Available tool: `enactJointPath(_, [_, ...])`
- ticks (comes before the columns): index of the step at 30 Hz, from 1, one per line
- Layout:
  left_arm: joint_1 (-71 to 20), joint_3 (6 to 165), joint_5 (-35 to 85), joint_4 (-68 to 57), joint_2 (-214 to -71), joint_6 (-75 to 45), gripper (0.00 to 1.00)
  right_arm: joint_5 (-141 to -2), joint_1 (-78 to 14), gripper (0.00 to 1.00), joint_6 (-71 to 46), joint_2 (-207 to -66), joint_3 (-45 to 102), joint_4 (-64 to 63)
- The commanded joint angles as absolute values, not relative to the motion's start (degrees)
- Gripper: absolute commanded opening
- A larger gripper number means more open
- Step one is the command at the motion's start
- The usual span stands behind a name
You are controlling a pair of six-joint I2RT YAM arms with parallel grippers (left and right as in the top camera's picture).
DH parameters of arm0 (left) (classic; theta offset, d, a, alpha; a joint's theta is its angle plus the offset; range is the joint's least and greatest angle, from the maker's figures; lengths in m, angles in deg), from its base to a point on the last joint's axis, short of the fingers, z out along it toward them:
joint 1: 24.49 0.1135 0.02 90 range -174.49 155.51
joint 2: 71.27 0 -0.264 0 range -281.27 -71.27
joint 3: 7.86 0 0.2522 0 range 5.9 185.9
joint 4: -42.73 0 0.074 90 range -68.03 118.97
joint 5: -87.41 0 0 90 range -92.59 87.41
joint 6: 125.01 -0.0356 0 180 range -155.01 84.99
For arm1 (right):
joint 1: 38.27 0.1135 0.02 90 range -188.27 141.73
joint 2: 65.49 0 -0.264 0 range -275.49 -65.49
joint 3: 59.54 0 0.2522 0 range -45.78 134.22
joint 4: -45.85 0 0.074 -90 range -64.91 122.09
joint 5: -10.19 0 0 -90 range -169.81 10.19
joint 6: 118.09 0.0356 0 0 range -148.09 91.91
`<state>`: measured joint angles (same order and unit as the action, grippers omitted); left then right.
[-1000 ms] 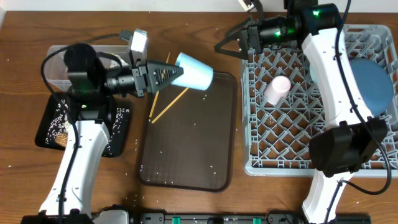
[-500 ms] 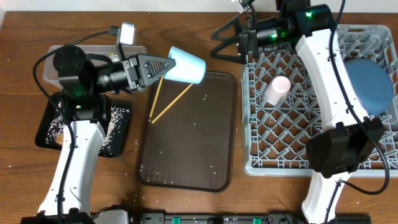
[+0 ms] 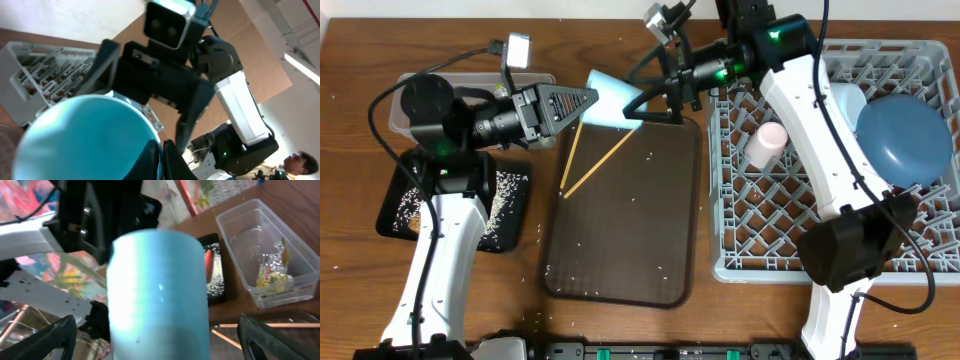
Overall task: Sort waste into correct bins and load items into the dishwasher rack
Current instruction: 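Grasp the light-blue cup with the right gripper and open the left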
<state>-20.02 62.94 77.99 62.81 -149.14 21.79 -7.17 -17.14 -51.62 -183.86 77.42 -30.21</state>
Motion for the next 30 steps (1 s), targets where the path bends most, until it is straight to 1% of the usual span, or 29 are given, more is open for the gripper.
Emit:
enactJointPath(1, [-19.7, 63.6, 77.7, 65.5, -149.1, 24.5, 0.06, -9.1, -16.0, 0.95, -52.8, -183.4, 77.0, -29.7])
enactJointPath(3, [-19.7, 63.6, 77.7, 66.7, -149.1, 25.4, 0.06, -9.3, -15.5, 0.93, -52.8, -183.4, 77.0, -29.3])
enactJointPath(8, [-19.7, 63.6, 77.7, 66.6, -149.1, 25.4, 0.06, -9.3, -14.5, 0.83, -52.5, -183.4, 77.0, -28.0])
enactJointPath(12, [-19.7, 63.6, 77.7, 66.6, -149.1, 25.4, 0.06, -9.2, -13.5, 0.78, -52.5, -183.4, 77.0, -27.2])
enactJointPath(18, [-19.7, 63.6, 77.7, 66.6, -149.1, 25.3, 0.06, -9.3, -12.7, 0.63, -52.5, -183.4, 77.0, -27.1])
enactJointPath(28, [-19.7, 63.6, 77.7, 66.6, -149.1, 25.3, 0.06, -10.1, -13.6, 0.50, -52.1, -183.4, 77.0, -27.7])
enactJointPath(30, [-19.7, 63.6, 77.7, 66.6, -149.1, 25.0, 0.08, -11.6, -14.1, 0.47, -51.1, -183.4, 77.0, -28.0])
